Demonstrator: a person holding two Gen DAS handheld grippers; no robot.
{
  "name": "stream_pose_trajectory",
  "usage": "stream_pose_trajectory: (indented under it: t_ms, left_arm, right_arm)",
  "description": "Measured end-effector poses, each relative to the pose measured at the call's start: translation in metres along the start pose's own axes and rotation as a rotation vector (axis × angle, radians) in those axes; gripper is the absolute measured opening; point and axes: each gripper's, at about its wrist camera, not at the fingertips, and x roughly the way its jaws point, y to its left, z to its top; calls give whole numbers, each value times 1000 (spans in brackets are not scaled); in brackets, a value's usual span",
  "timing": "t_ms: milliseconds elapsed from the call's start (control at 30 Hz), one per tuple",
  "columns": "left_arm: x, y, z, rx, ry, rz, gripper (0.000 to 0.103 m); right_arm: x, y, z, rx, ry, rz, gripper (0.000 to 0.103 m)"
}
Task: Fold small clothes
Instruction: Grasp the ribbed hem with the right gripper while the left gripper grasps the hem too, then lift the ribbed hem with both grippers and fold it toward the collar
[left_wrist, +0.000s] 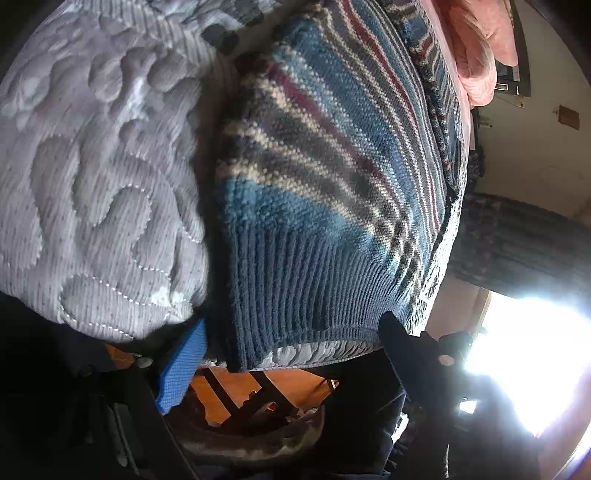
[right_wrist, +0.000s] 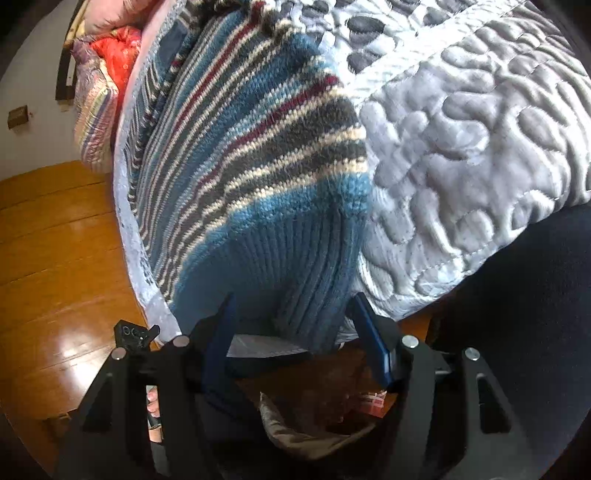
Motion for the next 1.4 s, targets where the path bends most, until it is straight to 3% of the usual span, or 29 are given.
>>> stream_pose_trajectory:
  t_ms: [67, 133, 233, 333, 367, 433, 667, 1033, 1400]
  left_arm:
    - [0, 2, -1, -3, 5, 8, 65]
    - [0, 7, -3, -15, 11, 17, 45]
    - [-1, 12, -4, -22, 5, 23, 30]
    - [-1, 13, -5, -16, 6, 35, 11]
    - [-1, 12, -6, -12, 6, 36, 11]
    - [-3, 12, -7, -12, -2, 27, 9]
    - [-26, 11, -15, -39, -60, -77, 9]
    - [-65, -32, -7, 1, -145, -229, 8]
    - [-81, -70, 33, 32, -172, -258, 8]
  right_arm:
    - [6, 1, -1, 4, 5, -10, 63]
    - [8, 3, -2, 6, 1, -16, 62]
    - [10, 1, -4, 15, -5, -17, 59]
    - [9, -6, -2, 30, -9, -29, 36]
    - [8, -8, -3, 32, -12, -32, 31]
    - [5, -13, -4, 31, -19, -35, 10]
    - [-19, -10, -11, 5, -57, 78, 8]
    - [-60, 27, 3, -22, -123, 232, 7]
    - [-70, 54, 43, -31, -146, 251, 7]
